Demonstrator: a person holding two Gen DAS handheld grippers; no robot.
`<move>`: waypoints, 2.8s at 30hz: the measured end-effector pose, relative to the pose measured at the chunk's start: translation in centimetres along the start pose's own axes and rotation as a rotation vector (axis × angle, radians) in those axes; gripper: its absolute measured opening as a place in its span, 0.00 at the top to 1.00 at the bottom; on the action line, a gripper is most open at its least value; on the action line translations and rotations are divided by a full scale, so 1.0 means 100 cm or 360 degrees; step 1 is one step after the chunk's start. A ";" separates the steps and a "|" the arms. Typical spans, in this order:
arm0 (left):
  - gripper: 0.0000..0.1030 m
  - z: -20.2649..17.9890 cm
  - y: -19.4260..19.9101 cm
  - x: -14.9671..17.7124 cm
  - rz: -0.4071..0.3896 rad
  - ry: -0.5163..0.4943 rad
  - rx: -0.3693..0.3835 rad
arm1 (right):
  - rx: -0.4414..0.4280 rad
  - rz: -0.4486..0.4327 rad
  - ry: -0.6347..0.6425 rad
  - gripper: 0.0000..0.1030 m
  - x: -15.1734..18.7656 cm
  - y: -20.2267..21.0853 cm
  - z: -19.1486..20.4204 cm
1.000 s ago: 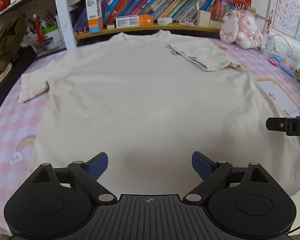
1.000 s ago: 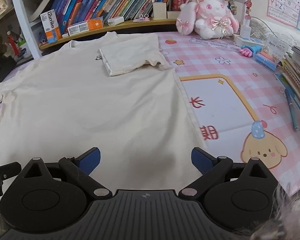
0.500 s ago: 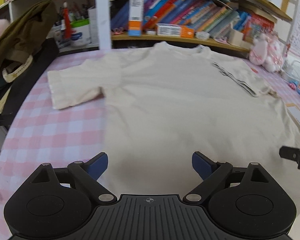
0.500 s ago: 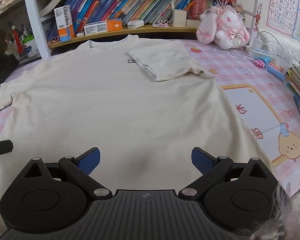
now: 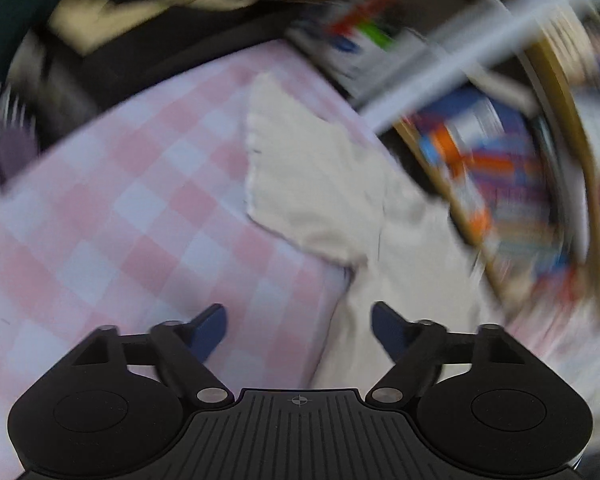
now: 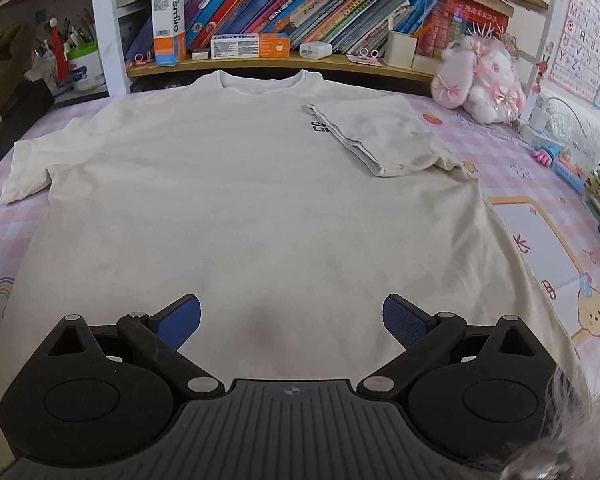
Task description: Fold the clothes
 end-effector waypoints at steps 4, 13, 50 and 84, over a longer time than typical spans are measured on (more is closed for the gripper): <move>0.54 0.013 -0.025 -0.015 -0.0016 0.0281 0.0005 | -0.0019 0.0020 0.0064 0.05 -0.001 -0.002 0.012; 0.48 0.013 -0.056 -0.045 -0.0106 0.0427 0.0031 | 0.0027 0.0048 0.0081 0.05 0.001 -0.001 0.009; 0.94 -0.142 -0.061 -0.007 -0.0306 -0.0673 -0.0109 | 0.0008 0.0028 -0.0119 0.05 0.000 -0.033 -0.115; 0.92 -0.210 -0.141 0.043 -0.0090 -0.0827 0.0042 | -0.0100 0.0103 -0.0112 0.00 0.021 -0.058 -0.162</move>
Point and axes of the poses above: each gripper's, at about its wrist camera, not at the fingertips, and y roughly against the way its jaws point, z to its left, x to its underside, the point moved 9 cm from there along -y, roughly the way its jaws point, and after that the axes turned 12 degrees about -z, right-handed, at the moved point
